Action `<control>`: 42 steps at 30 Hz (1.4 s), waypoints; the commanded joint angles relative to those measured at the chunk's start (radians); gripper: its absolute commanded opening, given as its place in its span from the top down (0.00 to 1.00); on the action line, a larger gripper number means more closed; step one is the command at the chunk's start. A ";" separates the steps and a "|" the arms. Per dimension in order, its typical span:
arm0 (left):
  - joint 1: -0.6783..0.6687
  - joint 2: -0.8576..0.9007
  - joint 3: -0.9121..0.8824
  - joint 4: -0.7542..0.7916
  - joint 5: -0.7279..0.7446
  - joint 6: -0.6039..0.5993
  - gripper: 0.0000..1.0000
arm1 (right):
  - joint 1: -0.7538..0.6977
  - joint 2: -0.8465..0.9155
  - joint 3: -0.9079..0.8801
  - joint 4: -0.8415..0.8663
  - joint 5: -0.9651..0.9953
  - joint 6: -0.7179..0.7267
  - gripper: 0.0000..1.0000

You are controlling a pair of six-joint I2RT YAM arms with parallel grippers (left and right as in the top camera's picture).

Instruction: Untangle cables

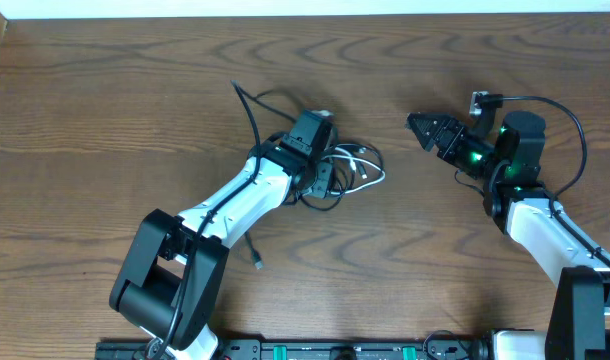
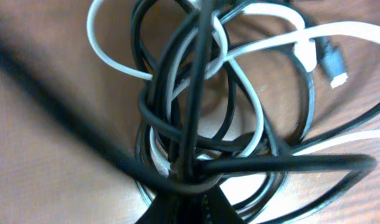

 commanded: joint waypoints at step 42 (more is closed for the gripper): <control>0.004 -0.208 0.004 0.447 0.138 1.009 0.93 | -0.007 0.003 0.000 0.590 -0.163 0.158 0.22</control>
